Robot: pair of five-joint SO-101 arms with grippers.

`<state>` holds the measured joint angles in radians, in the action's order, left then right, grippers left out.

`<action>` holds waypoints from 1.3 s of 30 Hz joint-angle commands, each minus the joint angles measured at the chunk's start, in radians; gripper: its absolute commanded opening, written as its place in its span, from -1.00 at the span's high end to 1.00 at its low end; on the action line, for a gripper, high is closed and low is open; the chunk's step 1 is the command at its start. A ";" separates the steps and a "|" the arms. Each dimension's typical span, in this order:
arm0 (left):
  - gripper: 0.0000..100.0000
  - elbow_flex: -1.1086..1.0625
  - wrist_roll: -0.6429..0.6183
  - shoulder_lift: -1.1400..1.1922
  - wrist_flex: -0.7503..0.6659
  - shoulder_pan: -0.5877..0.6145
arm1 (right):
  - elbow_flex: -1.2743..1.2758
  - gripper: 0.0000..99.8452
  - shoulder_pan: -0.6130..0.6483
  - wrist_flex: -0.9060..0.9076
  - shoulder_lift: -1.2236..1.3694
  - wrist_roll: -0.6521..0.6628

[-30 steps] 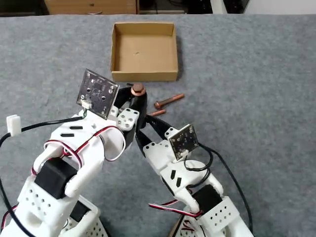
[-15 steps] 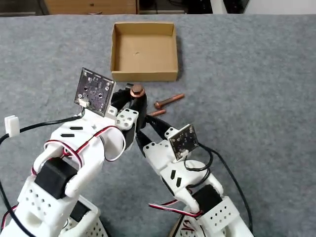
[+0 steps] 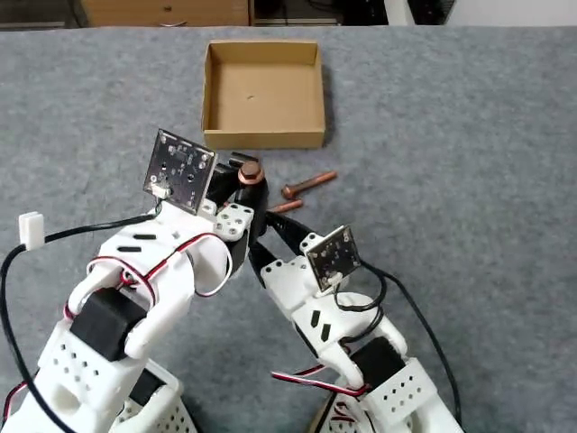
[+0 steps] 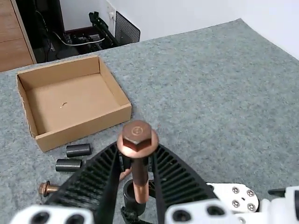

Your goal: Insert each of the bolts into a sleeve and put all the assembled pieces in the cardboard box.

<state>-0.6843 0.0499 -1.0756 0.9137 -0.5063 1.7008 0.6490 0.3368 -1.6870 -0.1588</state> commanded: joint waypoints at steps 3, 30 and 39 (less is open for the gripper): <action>0.96 0.000 -0.002 0.005 -0.003 -0.002 | -0.001 1.00 0.007 -0.008 -0.010 0.008; 0.96 -0.107 -0.006 0.005 -0.126 0.040 | -0.001 1.00 0.007 -0.006 -0.010 0.008; 0.68 0.002 -0.114 0.013 0.069 0.043 | -0.001 1.00 0.007 0.000 -0.010 0.008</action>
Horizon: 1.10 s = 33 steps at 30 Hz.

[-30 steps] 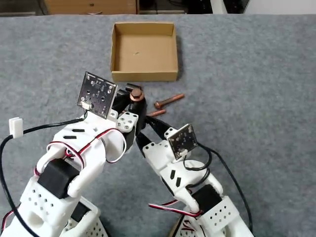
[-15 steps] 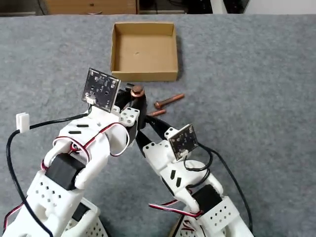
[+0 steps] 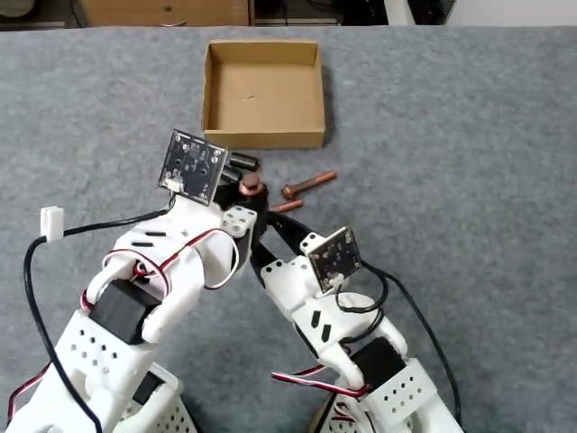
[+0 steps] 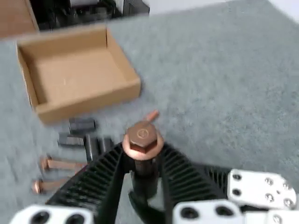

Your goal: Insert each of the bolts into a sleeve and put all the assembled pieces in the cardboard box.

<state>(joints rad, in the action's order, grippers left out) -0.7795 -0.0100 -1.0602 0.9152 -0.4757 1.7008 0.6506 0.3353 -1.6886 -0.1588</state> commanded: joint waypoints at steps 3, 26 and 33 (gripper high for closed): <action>0.64 0.130 -0.057 -0.002 0.112 0.009 | -0.001 1.00 0.005 0.002 -0.008 0.008; 0.51 0.227 0.002 -0.002 0.258 0.014 | -0.001 1.00 0.024 0.009 -0.008 0.028; 0.51 0.249 -0.002 -0.012 0.275 0.040 | -0.005 1.00 0.013 0.008 -0.008 0.028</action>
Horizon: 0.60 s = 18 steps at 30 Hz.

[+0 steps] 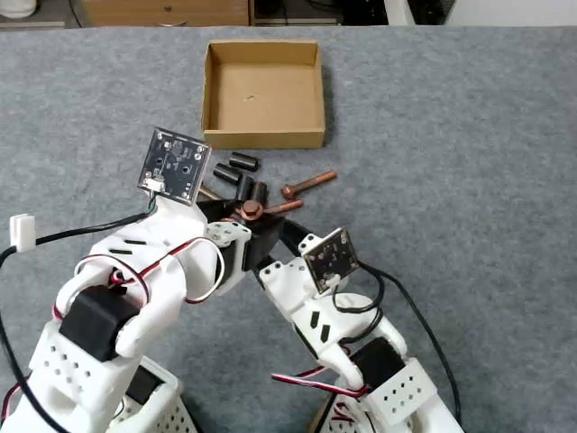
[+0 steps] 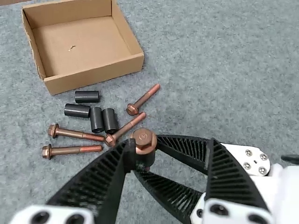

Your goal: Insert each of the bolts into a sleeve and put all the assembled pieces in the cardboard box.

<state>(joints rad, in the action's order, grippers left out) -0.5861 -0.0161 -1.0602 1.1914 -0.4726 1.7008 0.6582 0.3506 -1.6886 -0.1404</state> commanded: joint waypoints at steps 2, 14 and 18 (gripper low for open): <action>0.51 0.068 0.002 -0.012 -0.017 0.097 | -0.008 1.00 -0.019 -0.008 -0.008 0.009; 0.51 -0.144 -0.095 -0.160 -0.002 0.568 | -0.280 1.00 -0.173 -0.008 0.004 0.011; 0.52 -0.315 -0.097 -0.315 0.000 0.620 | -0.404 1.00 -0.189 -0.011 0.073 0.035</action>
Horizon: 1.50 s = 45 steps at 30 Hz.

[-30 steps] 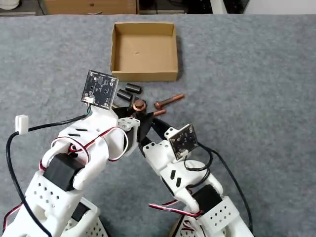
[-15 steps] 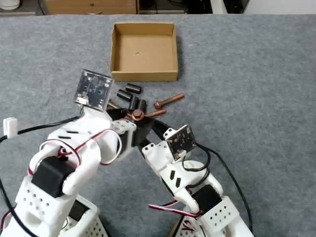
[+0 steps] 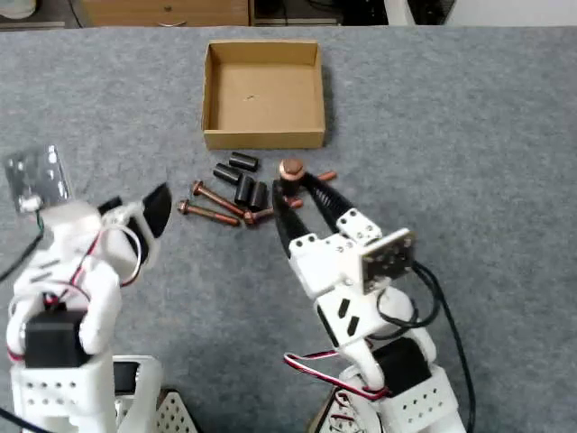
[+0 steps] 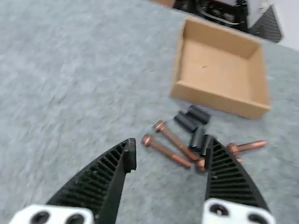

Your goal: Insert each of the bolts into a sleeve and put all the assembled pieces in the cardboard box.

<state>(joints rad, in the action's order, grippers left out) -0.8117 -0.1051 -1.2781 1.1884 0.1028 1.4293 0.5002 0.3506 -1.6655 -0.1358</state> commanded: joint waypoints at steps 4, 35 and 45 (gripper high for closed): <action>0.52 -0.222 -0.003 -0.285 0.025 0.084 | -0.234 1.00 -0.097 -0.152 0.297 0.043; 0.71 -0.410 -0.002 -0.539 0.092 0.086 | -1.188 0.53 -0.150 -0.572 1.988 0.046; 0.70 -0.402 -0.011 -0.495 -0.052 0.080 | -1.069 0.83 -0.150 -0.238 1.643 0.046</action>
<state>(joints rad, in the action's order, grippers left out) -1.2259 -0.1051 -1.8044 1.1807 0.1811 0.3383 0.3744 0.0376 0.1465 -0.1036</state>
